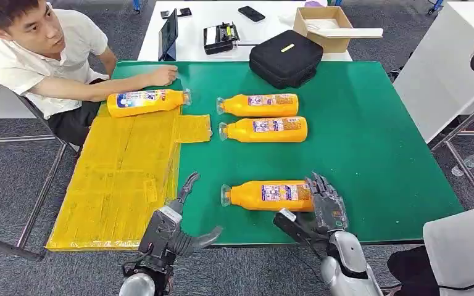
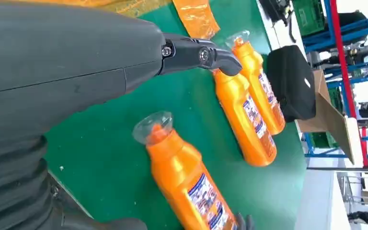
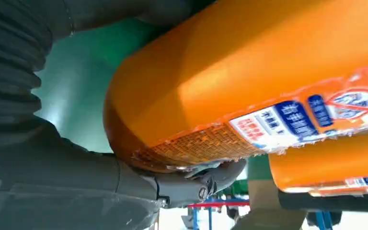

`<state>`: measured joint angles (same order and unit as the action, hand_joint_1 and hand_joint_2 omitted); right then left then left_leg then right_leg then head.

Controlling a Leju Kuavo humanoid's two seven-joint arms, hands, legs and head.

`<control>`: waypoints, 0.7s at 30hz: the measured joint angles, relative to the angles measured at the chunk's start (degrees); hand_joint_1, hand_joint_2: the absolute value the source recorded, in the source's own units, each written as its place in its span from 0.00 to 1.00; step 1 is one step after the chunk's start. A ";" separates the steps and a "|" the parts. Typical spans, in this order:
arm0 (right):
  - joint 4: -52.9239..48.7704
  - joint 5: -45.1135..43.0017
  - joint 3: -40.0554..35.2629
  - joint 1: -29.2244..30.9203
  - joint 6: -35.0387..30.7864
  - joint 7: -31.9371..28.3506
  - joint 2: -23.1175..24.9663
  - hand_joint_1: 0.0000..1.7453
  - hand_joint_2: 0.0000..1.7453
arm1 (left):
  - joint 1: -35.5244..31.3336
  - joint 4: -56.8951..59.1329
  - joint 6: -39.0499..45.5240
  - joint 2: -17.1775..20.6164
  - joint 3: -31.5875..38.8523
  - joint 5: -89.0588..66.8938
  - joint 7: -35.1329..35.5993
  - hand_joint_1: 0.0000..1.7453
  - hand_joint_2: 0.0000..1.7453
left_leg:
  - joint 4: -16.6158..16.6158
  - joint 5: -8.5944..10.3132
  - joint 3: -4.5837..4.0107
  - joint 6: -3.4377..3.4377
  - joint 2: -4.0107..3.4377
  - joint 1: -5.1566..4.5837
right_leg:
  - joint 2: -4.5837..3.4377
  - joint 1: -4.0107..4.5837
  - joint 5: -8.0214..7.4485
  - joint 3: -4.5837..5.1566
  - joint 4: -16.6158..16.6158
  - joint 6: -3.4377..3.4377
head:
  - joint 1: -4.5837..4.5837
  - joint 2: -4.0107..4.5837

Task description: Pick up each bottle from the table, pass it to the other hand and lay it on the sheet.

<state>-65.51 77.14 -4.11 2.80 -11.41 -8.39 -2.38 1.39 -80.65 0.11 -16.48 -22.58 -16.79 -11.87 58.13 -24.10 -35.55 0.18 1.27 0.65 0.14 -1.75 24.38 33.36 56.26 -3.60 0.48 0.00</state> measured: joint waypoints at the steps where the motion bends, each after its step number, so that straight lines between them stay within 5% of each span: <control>1: 0.97 -0.20 0.20 0.54 0.00 -0.33 -0.09 1.00 1.00 | -0.01 0.02 -0.15 0.00 -0.04 0.09 -0.07 0.00 1.00 | 0.00 0.00 0.04 0.00 -0.02 0.00 | -0.03 0.00 0.00 0.00 -0.01 0.00 | 0.00 0.00; 21: 11.37 -2.87 2.49 5.90 -2.89 -4.75 -1.20 1.00 1.00 | -0.12 0.13 -0.24 0.13 -0.33 1.11 -0.94 0.00 1.00 | 0.00 -0.20 0.87 0.12 -0.09 0.00 | -0.18 0.00 0.03 -0.23 -0.14 0.01 | -0.02 0.00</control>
<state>-54.14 74.27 -1.62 8.70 -14.29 -13.14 -3.58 1.27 -80.52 -0.13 -16.35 -22.91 -15.67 -12.81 58.13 -24.30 -34.68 0.30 1.18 0.65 -0.03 -1.76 24.41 33.13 56.12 -3.59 0.46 0.00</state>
